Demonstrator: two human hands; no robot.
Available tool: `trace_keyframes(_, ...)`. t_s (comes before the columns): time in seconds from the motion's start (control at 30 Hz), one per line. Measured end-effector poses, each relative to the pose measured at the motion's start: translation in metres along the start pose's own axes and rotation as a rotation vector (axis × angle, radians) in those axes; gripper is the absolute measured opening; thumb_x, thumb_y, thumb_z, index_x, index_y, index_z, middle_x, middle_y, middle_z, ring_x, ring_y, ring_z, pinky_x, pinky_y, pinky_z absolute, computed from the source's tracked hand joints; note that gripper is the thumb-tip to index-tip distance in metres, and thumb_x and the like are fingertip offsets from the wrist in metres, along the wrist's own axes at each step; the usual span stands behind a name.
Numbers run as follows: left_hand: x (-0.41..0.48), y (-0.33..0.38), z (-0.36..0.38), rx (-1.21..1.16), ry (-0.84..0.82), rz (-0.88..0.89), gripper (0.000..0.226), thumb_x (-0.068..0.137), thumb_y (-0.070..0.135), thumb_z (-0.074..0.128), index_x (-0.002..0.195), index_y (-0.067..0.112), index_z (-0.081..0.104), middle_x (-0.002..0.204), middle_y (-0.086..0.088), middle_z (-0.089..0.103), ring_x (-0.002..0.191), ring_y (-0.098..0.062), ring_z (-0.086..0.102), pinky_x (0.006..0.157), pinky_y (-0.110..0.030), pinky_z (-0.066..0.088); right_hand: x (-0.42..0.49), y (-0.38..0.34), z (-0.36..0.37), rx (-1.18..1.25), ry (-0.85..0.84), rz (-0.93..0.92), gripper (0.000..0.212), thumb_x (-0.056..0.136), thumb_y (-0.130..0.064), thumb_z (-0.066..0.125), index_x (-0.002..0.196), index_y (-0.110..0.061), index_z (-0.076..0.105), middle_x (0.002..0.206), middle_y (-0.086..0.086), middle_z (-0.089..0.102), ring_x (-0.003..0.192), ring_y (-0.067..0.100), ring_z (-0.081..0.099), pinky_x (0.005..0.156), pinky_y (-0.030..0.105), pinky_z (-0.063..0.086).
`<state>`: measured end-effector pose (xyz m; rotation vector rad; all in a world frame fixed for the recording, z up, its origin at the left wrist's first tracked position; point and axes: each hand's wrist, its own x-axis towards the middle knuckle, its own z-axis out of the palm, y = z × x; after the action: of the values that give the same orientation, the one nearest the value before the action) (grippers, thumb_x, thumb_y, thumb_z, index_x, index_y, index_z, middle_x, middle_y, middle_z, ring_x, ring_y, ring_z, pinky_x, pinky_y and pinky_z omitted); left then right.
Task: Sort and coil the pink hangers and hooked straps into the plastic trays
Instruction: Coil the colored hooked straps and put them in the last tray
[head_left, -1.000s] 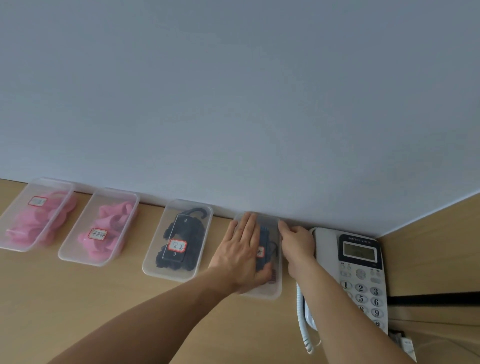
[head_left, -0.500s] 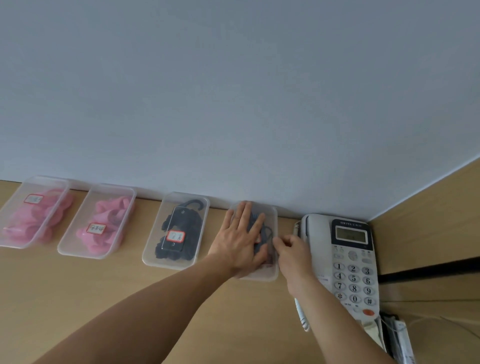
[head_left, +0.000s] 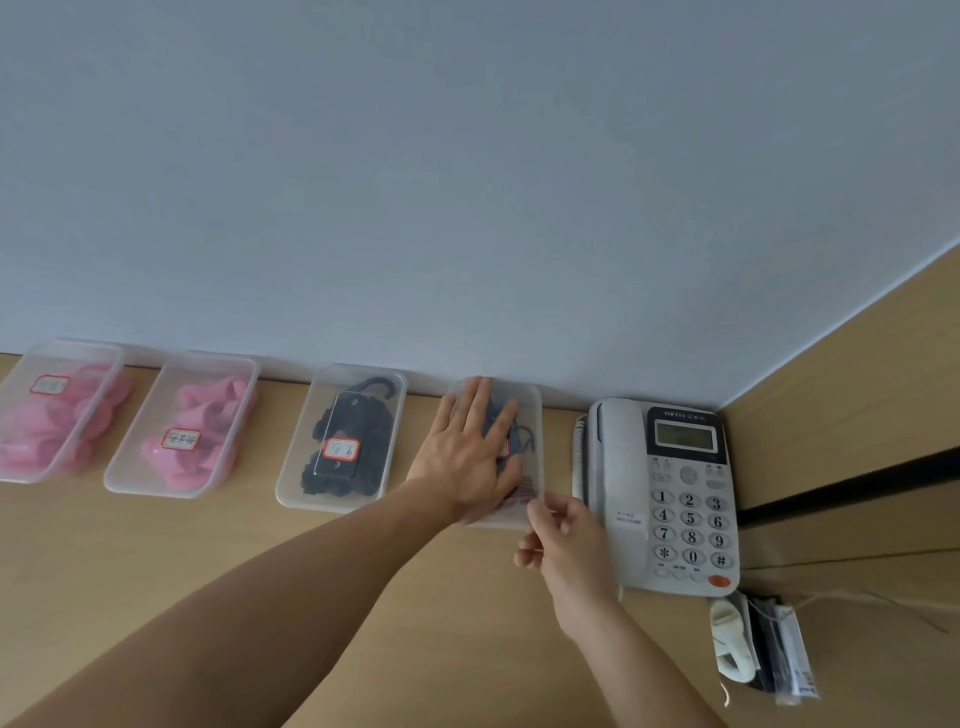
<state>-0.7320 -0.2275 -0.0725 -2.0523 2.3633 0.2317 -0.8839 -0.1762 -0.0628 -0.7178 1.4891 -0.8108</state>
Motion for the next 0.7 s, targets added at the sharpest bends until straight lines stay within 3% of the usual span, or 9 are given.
trace_keyframes(0.2,-0.002,0.001,-0.003,-0.001,0.004,-0.007,0.078,0.093,0.06,0.006,0.156,0.014,0.002,0.163,-0.017,-0.007,0.15,-0.027,-0.017,0.118,-0.04,-0.015,-0.006,-0.004,0.0,0.038,-0.021,-0.004,0.01,0.091,-0.007,0.065,0.099,-0.006,0.06,0.07,0.01,0.057,0.053,0.017,0.054,0.046,0.028,0.049)
trace_keyframes(0.37,-0.002,0.001,-0.006,-0.016,-0.007,-0.014,0.082,0.091,0.058,0.001,0.156,0.008,0.007,0.164,-0.016,-0.006,0.15,-0.026,-0.016,0.118,-0.039,-0.016,-0.012,0.0,0.003,-0.066,-0.038,-0.093,0.023,0.082,-0.006,0.074,0.098,-0.014,0.059,0.069,0.004,0.067,0.052,0.011,0.058,0.051,0.03,0.054)
trace_keyframes(0.57,-0.007,0.0,-0.011,-0.087,-0.03,-0.032,0.076,0.097,0.056,0.011,0.156,0.009,0.0,0.163,-0.014,-0.015,0.148,-0.023,-0.024,0.119,-0.038,-0.015,-0.013,0.0,0.005,-0.045,-0.032,-0.073,0.024,0.083,-0.006,0.073,0.101,-0.014,0.059,0.064,0.0,0.064,0.051,0.011,0.057,0.049,0.03,0.053)
trace_keyframes(0.7,-0.022,0.009,-0.003,-0.078,-0.017,-0.11,0.08,0.096,0.057,0.012,0.154,0.007,-0.01,0.161,-0.015,-0.021,0.145,-0.025,-0.029,0.118,-0.039,-0.017,-0.008,-0.005,0.002,-0.242,-0.007,-0.093,0.025,0.08,-0.021,0.078,0.096,-0.013,0.06,0.075,0.002,0.069,0.061,0.014,0.062,0.055,0.033,0.054)
